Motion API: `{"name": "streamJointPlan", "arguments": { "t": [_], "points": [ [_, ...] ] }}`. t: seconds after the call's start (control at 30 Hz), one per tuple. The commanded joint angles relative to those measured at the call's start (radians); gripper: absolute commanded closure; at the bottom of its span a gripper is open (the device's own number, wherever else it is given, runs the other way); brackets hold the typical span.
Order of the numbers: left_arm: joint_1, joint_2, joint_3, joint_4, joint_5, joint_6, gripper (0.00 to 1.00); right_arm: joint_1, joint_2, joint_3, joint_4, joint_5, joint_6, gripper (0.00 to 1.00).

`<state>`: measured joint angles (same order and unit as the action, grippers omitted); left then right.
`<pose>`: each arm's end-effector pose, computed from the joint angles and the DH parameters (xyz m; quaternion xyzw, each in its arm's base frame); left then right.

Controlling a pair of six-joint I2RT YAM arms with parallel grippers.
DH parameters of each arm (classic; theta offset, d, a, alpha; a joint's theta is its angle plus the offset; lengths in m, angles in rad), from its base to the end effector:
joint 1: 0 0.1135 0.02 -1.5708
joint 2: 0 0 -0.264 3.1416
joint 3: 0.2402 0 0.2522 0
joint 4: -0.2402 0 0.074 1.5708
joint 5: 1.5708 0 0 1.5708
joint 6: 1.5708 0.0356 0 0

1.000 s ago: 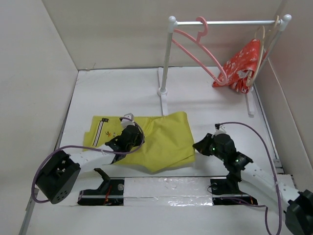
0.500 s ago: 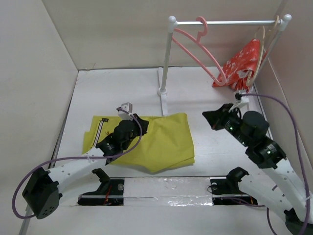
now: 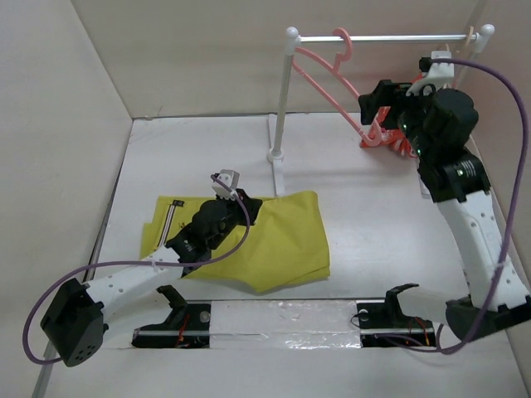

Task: Place the trousers on the hanger
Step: Pick up the hanger from the clothesline.

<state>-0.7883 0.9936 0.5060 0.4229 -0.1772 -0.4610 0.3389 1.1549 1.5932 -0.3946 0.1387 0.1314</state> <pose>0.1661 -0.1582 0.2659 0.0587 0.7269 -0.3460 0.5903 0.2080 0.0681 0.5181 -0.0216 0.6913 0.1213 0.7120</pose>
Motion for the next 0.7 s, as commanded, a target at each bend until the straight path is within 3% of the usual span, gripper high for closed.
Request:
{"name": "streamJointPlan", "arguments": {
  "t": [0.0, 0.07, 0.23, 0.47, 0.53, 0.63, 0.67],
  "points": [
    [-0.002, -0.073, -0.027, 0.053, 0.028, 0.074, 0.91, -0.122, 0.102, 0.068, -0.053, -0.233, -0.042, 0.04],
    [-0.002, -0.090, -0.026, 0.036, 0.030, 0.074, 0.86, -0.169, 0.141, 0.074, -0.069, -0.274, -0.050, 0.04],
    [-0.002, -0.101, -0.024, 0.022, 0.021, 0.071, 0.83, -0.228, 0.201, 0.001, -0.033, -0.335, -0.049, 0.10],
    [-0.002, -0.078, -0.014, 0.011, 0.018, 0.065, 0.84, -0.247, 0.256, -0.079, 0.056, -0.445, -0.015, 0.32],
    [-0.002, -0.082, -0.021, 0.019, 0.024, 0.062, 0.83, -0.247, 0.269, -0.081, 0.060, -0.484, -0.021, 0.41],
    [-0.002, -0.085, -0.031, 0.030, 0.019, 0.067, 0.83, -0.247, 0.278, -0.085, 0.086, -0.504, -0.013, 0.74],
    [-0.002, -0.084, -0.018, 0.018, 0.015, 0.065, 0.83, -0.247, 0.279, -0.084, 0.100, -0.510, -0.010, 0.95]
  ]
}}
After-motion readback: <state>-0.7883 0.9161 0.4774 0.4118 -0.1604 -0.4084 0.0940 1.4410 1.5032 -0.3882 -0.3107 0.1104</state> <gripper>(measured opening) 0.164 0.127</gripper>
